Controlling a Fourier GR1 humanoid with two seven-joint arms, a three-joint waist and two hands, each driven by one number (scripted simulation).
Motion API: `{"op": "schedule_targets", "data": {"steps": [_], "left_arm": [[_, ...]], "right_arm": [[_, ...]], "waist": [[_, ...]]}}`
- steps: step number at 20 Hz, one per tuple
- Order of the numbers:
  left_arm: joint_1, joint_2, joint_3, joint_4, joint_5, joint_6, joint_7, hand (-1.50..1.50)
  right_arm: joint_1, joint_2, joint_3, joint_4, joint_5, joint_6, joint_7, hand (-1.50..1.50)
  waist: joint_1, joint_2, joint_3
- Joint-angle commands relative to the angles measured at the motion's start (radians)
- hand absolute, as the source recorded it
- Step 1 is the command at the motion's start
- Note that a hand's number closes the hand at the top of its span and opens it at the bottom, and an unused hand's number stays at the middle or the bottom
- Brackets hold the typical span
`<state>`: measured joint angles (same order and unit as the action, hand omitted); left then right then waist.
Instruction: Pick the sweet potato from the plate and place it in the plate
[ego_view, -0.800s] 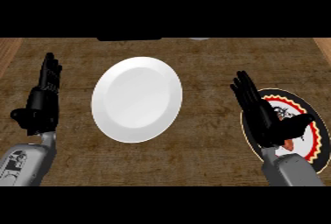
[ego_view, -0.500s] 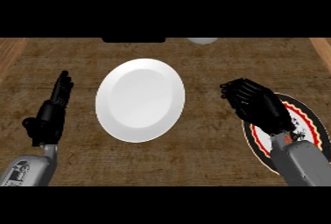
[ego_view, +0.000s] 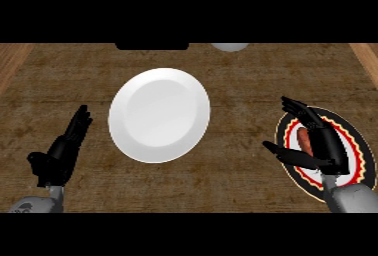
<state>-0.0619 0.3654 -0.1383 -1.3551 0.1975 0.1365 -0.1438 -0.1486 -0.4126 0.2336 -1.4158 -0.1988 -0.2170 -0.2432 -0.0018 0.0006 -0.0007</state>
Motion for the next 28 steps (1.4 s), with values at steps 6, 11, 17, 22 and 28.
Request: {"op": "schedule_targets", "data": {"steps": [6,11,17,22,28], "left_arm": [[0.09,0.011,0.028,-0.065,0.001,-0.058,-0.006,0.0],[0.033,0.0,0.033,-0.007,-0.009,-0.066,-0.006,0.0],[0.007,-0.007,0.044,0.003,-0.025,-0.048,-0.004,0.0],[0.031,0.038,0.098,-0.027,0.015,-0.12,0.009,0.0],[0.021,-0.033,0.069,-0.022,-0.043,-0.088,0.028,0.0]], "right_arm": [[0.242,-0.117,-0.098,-0.242,0.099,-0.069,-0.015,-1.5],[0.288,-0.293,-0.115,-0.272,0.18,0.0,0.147,-1.5],[0.274,-0.451,-0.046,-0.339,0.286,0.119,0.418,-1.5],[0.188,-0.454,-0.066,-0.321,0.247,0.252,0.544,-1.5],[0.189,-0.427,-0.053,-0.333,0.337,0.336,0.634,-1.5]], "waist": [[-0.006,-0.005,0.0],[-0.011,-0.005,-0.001],[-0.002,-0.002,-0.002],[0.01,-0.001,0.0],[0.003,-0.001,0.001]]}}
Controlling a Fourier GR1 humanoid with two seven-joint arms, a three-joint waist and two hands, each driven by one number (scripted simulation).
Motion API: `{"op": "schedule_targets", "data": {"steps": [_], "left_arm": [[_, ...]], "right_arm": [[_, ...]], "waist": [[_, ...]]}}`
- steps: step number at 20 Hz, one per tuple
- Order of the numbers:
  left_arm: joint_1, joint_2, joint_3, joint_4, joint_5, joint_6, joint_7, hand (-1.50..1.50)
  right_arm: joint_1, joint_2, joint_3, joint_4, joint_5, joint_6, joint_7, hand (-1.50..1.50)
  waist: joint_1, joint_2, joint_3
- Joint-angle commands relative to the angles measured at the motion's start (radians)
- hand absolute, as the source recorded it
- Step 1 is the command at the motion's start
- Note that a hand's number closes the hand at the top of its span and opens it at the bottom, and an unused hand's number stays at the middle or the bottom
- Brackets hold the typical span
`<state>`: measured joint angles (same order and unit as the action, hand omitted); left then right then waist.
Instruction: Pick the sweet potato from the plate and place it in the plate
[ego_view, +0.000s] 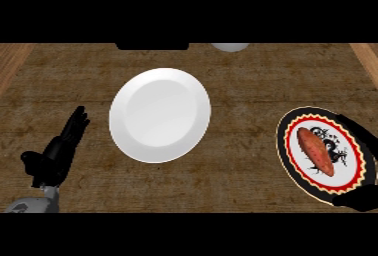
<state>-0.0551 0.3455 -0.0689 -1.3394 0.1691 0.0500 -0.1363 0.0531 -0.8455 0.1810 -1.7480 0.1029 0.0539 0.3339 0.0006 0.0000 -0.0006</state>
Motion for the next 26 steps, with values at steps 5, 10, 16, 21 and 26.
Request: {"op": "schedule_targets", "data": {"steps": [5,10,16,21,26], "left_arm": [[0.024,-0.031,0.002,-0.042,-0.03,-0.009,0.02,0.0],[-0.035,-0.067,0.028,0.055,-0.074,-0.019,-0.023,0.0],[-0.031,-0.062,0.08,0.04,-0.057,-0.067,-0.002,0.0],[-0.016,-0.056,0.096,0.02,-0.07,-0.091,0.013,0.0],[-0.018,-0.071,0.102,-0.034,-0.092,-0.091,0.059,0.0]], "right_arm": [[-0.098,0.028,-0.002,0.126,0.106,0.139,0.079,-1.5],[-0.071,0.113,-0.01,0.099,0.164,0.204,0.103,-1.5],[-0.133,0.187,-0.029,0.265,0.288,0.232,0.01,-1.5],[-0.205,0.293,-0.014,0.469,0.429,0.149,-0.057,-1.5],[-0.19,0.357,-0.028,0.377,0.443,0.202,-0.005,-1.5]], "waist": [[0.008,0.0,0.001],[-0.003,0.0,0.0],[0.0,0.0,0.001],[0.004,0.001,0.001],[0.0,-0.001,0.001]]}}
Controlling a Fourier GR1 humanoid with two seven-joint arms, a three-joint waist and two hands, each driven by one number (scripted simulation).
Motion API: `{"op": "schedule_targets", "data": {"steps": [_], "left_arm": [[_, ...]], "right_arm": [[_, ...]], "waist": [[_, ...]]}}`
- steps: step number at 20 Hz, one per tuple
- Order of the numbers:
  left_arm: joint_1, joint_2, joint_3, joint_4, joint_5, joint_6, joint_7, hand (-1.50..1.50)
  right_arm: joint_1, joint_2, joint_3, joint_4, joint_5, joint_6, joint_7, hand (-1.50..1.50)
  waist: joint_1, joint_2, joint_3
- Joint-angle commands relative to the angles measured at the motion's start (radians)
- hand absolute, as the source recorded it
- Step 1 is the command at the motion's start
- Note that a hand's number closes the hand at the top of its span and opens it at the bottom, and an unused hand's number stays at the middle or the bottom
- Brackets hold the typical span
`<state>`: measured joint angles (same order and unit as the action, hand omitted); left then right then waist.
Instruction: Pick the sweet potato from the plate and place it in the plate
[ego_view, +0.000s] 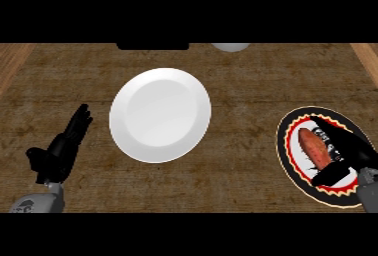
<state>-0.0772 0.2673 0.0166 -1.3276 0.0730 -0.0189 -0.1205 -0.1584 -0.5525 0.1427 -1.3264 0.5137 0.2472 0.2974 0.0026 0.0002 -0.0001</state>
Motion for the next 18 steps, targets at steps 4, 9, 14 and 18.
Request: {"op": "schedule_targets", "data": {"steps": [4,9,14,18], "left_arm": [[0.0,0.01,0.046,0.013,0.004,-0.04,-0.003,0.0],[0.028,-0.015,0.045,-0.013,-0.024,-0.021,-0.013,0.0],[0.055,-0.02,0.021,-0.086,-0.035,-0.035,0.019,0.0],[0.029,-0.053,0.013,-0.035,-0.051,-0.016,0.002,0.0]], "right_arm": [[-0.041,0.034,0.001,0.125,0.063,0.044,-0.165,1.5],[-0.069,0.053,-0.046,0.243,0.102,-0.012,-0.293,1.5],[-0.169,0.126,-0.003,0.239,0.178,-0.057,-0.261,1.5],[-0.226,0.147,0.016,0.317,0.256,-0.151,-0.341,1.5]], "waist": [[0.001,0.0,0.0],[0.002,0.0,0.0],[0.011,0.0,0.001],[0.013,0.003,0.001]]}}
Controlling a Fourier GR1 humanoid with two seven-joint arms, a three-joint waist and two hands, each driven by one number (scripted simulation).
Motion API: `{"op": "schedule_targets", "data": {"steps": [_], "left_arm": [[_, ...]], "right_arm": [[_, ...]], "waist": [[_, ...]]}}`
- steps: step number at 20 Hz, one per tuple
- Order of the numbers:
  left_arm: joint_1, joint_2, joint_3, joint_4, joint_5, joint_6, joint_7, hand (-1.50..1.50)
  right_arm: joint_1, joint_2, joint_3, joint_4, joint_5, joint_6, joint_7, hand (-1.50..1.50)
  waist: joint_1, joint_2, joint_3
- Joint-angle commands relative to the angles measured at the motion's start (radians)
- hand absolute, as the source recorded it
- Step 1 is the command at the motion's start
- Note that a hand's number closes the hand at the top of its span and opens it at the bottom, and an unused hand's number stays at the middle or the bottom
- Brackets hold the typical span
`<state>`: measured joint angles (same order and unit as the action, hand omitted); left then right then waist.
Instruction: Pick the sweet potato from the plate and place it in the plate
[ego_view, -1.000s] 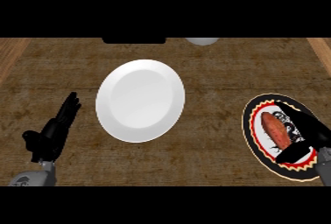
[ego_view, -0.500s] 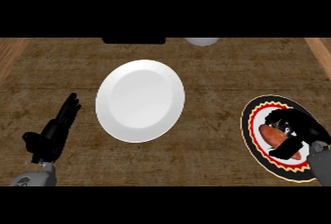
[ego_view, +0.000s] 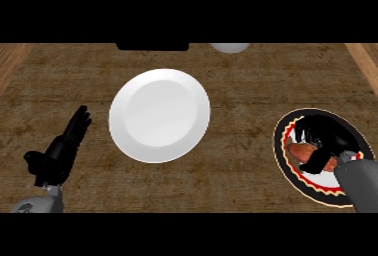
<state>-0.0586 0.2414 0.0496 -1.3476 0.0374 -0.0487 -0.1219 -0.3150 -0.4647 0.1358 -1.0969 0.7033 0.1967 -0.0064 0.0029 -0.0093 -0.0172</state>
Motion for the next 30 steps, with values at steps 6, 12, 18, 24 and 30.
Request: {"op": "schedule_targets", "data": {"steps": [6,12,18,24,30], "left_arm": [[-0.007,-0.005,0.016,0.003,0.006,-0.006,0.007,0.0],[0.059,-0.044,-0.01,-0.031,-0.032,0.016,-0.023,0.0],[0.025,0.009,0.03,-0.036,-0.008,-0.019,0.022,0.0],[0.005,-0.037,0.032,0.054,-0.03,-0.016,-0.055,0.0],[0.059,-0.076,-0.002,0.01,-0.061,0.003,-0.072,0.0]], "right_arm": [[-0.005,0.06,-0.014,-0.119,0.056,-0.2,-0.09,1.5],[0.073,0.014,-0.033,-0.459,0.012,-0.055,-0.012,1.5],[0.029,0.058,-0.101,-0.592,-0.024,-0.123,-0.002,1.5],[-0.052,0.109,-0.112,-0.621,-0.015,-0.083,0.032,1.5],[-0.171,0.214,-0.011,-0.713,0.027,-0.003,0.237,1.5]], "waist": [[-0.004,0.007,0.017],[-0.01,0.005,0.017],[-0.004,0.006,0.017],[-0.001,0.009,0.017],[0.003,0.008,0.017]]}}
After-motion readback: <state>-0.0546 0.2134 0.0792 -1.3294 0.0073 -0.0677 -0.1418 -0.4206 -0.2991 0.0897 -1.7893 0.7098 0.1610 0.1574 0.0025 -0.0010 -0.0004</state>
